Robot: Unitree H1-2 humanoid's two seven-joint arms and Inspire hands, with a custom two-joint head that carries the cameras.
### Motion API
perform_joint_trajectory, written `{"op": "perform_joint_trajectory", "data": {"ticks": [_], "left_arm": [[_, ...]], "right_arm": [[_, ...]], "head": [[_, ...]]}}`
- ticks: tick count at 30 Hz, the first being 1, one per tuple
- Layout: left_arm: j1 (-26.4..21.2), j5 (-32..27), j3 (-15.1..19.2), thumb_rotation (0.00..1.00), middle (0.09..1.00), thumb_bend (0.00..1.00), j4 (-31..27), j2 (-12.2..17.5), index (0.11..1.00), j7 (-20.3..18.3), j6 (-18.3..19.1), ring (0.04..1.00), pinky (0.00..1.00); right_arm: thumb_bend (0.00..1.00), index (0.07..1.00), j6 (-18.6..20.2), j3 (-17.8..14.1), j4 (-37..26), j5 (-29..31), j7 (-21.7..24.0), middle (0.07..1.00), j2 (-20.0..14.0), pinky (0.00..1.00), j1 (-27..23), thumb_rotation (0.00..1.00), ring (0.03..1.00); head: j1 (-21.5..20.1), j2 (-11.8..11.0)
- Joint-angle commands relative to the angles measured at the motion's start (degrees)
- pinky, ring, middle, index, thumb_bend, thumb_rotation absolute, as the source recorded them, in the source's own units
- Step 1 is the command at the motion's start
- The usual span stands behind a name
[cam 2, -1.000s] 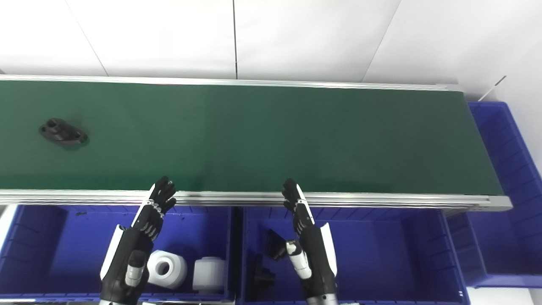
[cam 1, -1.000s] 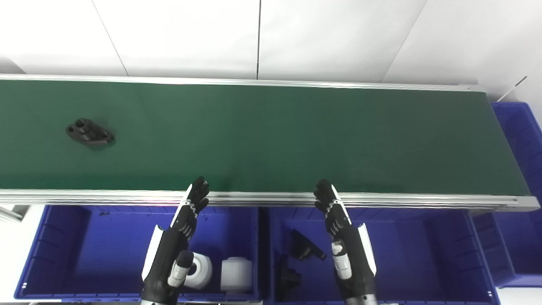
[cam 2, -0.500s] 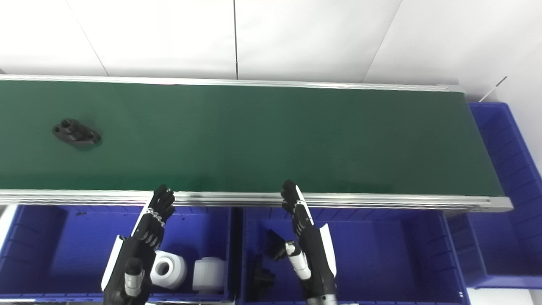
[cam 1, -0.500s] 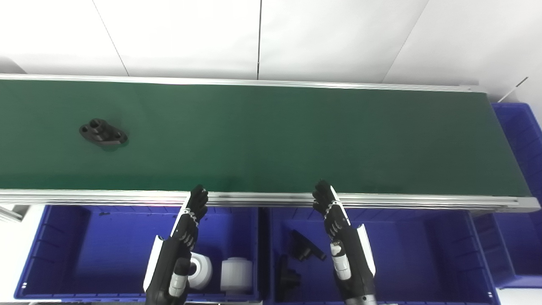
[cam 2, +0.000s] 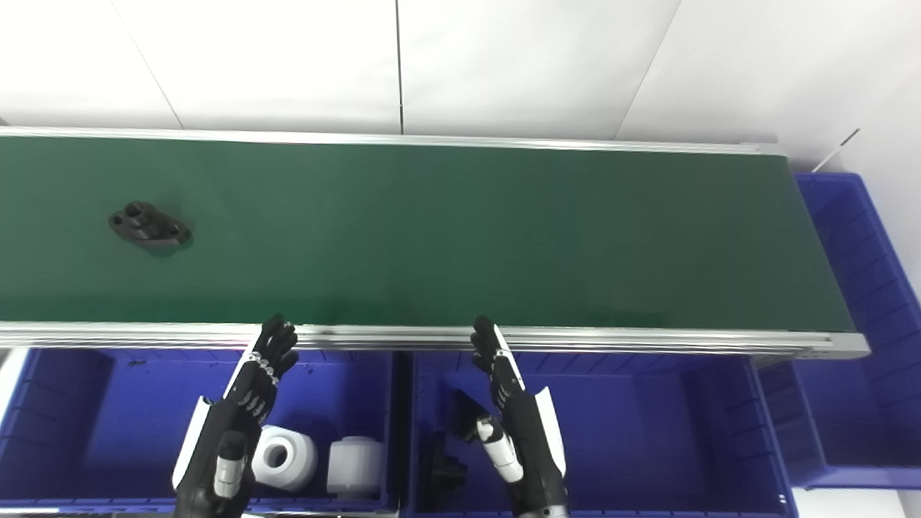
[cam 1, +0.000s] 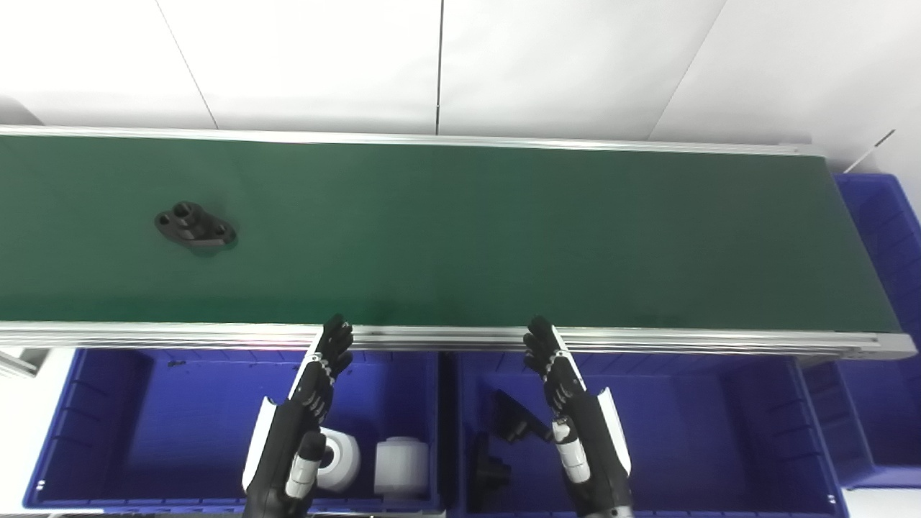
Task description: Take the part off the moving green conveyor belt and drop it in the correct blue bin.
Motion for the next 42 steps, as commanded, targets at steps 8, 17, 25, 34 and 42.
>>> {"op": "perform_joint_trajectory", "data": {"ticks": [8, 17, 25, 34, 42], "left_arm": [[-0.55, 0.87, -0.13, 1.0, 0.956, 0.75, -0.49, 0.47, 0.954, 0.18, -2.35, 0.96, 0.94], [-0.85, 1.63, -0.31, 1.0, 0.955, 0.76, -0.36, 0.66, 0.948, 0.32, -2.46, 0.959, 0.94], [-0.89, 1.37, -0.63, 1.0, 0.953, 0.76, -0.03, 0.71, 0.945, 0.38, -2.52, 0.959, 0.94], [-2.15, 4.02, -3.16, 0.98, 0.934, 0.83, 4.34, 0.25, 0.914, 3.66, -2.6, 0.942, 0.91], [-4.11, 5.64, -6.03, 0.97, 0.912, 0.91, 7.57, 1.22, 0.862, 8.33, -2.6, 0.916, 0.86]], "right_arm": [[0.91, 0.963, -1.61, 0.69, -1.19, 0.87, 0.84, 0.96, -0.06, 0.92, 0.46, 1.0, 0.949], [0.9, 0.969, -1.38, 0.78, -1.19, 0.88, 0.87, 0.964, -0.12, 0.93, 0.33, 1.0, 0.952], [0.89, 0.973, -1.48, 0.87, -0.87, 1.72, 1.2, 0.968, -0.4, 0.93, 0.2, 1.0, 0.957], [0.89, 0.972, -5.06, -0.1, 4.1, 2.45, 0.77, 0.968, -2.17, 0.92, -0.96, 1.0, 0.952], [0.95, 0.984, -5.14, -0.5, 7.44, 2.49, 0.13, 0.976, -3.41, 0.95, -2.27, 1.0, 0.963]], "head": [[0.13, 0.22], [0.03, 0.42], [1.29, -0.3], [9.7, -8.01], [10.83, -11.78]]}}
